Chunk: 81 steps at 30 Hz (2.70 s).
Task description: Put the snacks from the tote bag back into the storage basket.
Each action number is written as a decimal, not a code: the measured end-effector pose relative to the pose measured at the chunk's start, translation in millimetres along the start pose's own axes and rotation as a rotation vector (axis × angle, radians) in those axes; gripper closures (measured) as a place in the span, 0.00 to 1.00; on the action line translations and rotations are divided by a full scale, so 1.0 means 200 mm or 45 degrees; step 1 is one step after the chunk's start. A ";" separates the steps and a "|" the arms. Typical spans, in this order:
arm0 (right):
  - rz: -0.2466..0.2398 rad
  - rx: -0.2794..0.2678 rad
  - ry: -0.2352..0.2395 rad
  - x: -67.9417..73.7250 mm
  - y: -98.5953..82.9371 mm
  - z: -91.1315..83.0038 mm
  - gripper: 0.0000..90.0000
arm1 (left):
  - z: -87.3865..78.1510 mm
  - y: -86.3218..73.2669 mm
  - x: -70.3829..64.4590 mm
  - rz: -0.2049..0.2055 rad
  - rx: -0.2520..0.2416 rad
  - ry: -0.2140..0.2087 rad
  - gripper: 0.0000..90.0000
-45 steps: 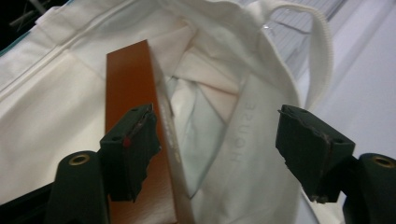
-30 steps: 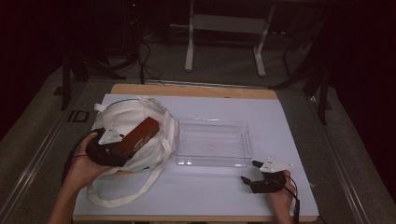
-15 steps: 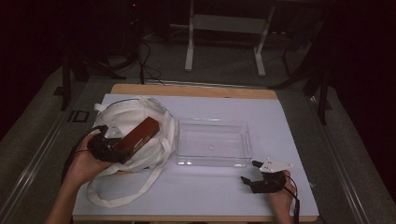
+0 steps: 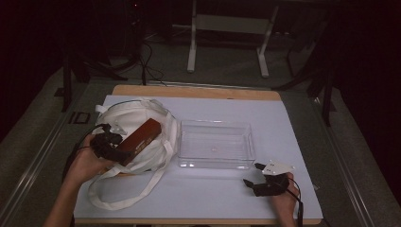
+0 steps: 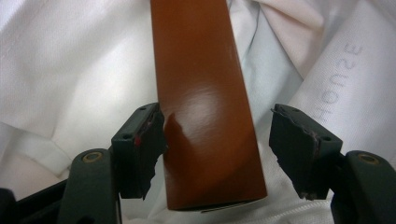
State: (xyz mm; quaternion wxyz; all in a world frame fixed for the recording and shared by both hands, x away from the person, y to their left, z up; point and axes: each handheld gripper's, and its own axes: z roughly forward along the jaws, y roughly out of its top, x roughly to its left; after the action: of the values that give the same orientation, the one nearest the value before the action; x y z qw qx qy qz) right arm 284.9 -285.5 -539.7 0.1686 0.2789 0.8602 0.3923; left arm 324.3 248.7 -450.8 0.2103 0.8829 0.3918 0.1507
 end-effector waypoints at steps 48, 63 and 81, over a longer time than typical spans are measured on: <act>-0.010 0.022 0.004 0.00 0.00 0.01 0.23 | 0.18 0.07 0.06 -0.032 0.445 -0.074 0.40; -0.010 0.024 0.004 0.00 0.00 0.01 0.23 | 0.24 0.08 0.06 -0.020 0.514 -0.096 0.41; -0.011 0.024 0.003 0.00 0.00 0.01 0.23 | 0.19 0.09 0.05 0.034 0.498 -0.037 0.48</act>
State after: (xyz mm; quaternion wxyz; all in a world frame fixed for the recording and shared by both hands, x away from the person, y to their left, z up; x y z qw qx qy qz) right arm 285.2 -283.7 -540.1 0.1666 0.2762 0.8652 0.3839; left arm 359.1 235.7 -473.7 0.0381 0.9142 0.3988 0.0618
